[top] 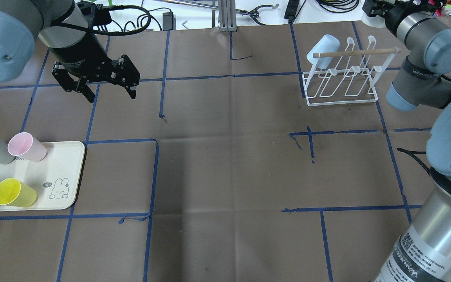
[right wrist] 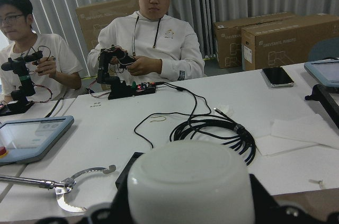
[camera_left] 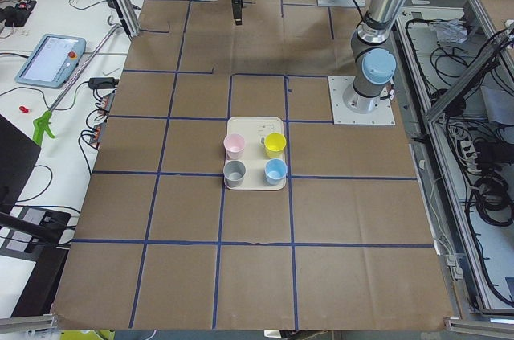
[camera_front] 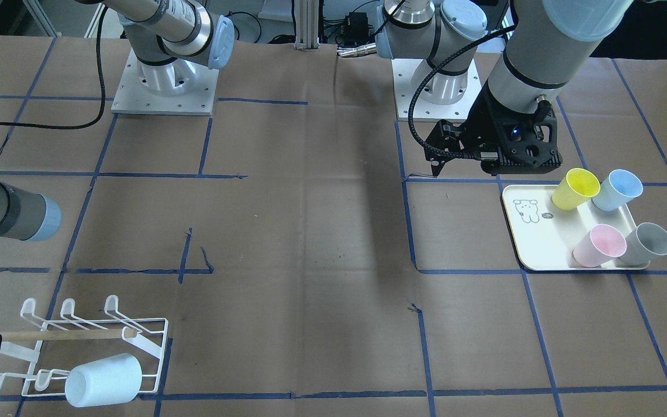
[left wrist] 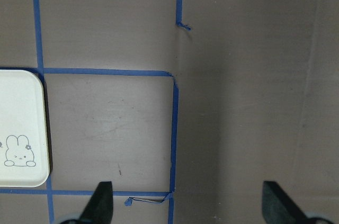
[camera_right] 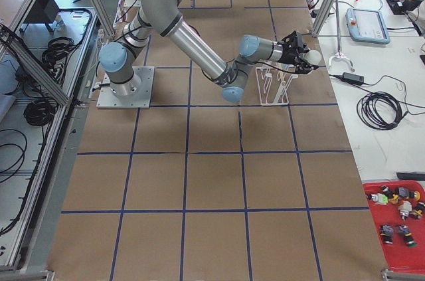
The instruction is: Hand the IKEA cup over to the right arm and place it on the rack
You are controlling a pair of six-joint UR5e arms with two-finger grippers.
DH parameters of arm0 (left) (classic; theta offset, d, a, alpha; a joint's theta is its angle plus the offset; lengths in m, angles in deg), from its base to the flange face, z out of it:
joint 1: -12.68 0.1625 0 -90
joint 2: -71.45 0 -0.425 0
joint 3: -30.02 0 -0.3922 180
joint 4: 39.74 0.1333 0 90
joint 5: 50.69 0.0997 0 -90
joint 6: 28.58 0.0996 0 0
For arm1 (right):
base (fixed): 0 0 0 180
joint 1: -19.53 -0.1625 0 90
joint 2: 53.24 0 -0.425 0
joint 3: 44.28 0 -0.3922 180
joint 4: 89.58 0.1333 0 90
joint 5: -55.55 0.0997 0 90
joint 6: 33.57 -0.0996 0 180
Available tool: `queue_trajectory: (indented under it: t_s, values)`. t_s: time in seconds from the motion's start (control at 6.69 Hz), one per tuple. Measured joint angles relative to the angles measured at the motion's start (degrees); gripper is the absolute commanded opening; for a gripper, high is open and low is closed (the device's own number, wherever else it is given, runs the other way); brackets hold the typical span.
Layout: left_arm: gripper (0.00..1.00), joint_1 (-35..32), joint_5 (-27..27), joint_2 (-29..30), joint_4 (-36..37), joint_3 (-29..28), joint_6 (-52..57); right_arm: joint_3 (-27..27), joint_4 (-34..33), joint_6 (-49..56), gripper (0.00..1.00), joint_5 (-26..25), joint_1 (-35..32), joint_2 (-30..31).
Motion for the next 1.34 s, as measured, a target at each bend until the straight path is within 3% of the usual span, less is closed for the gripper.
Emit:
queue_trajectory:
  t_s: [0.45, 0.6, 0.75, 1.34]
  values:
    - [1.00, -0.05, 0.00, -0.11, 0.27, -0.03, 0.07, -3.45, -2.41, 1.81, 0.12, 0.05, 0.32, -0.92]
    - [1.00, -0.06, 0.00, -0.15, 0.30, -0.04, 0.08, -4.37, -2.49, 1.99, 0.31, 0.07, 0.68, -0.91]
    - [1.00, -0.05, 0.00, -0.17, 0.31, -0.08, 0.06, -5.23, -2.49, 2.05, 0.98, 0.01, 1.13, -0.81]
    - [1.00, 0.03, 0.00, -0.12, 0.32, -0.13, -0.04, -5.44, -0.01, 1.72, 1.00, -0.66, 1.32, 1.30]
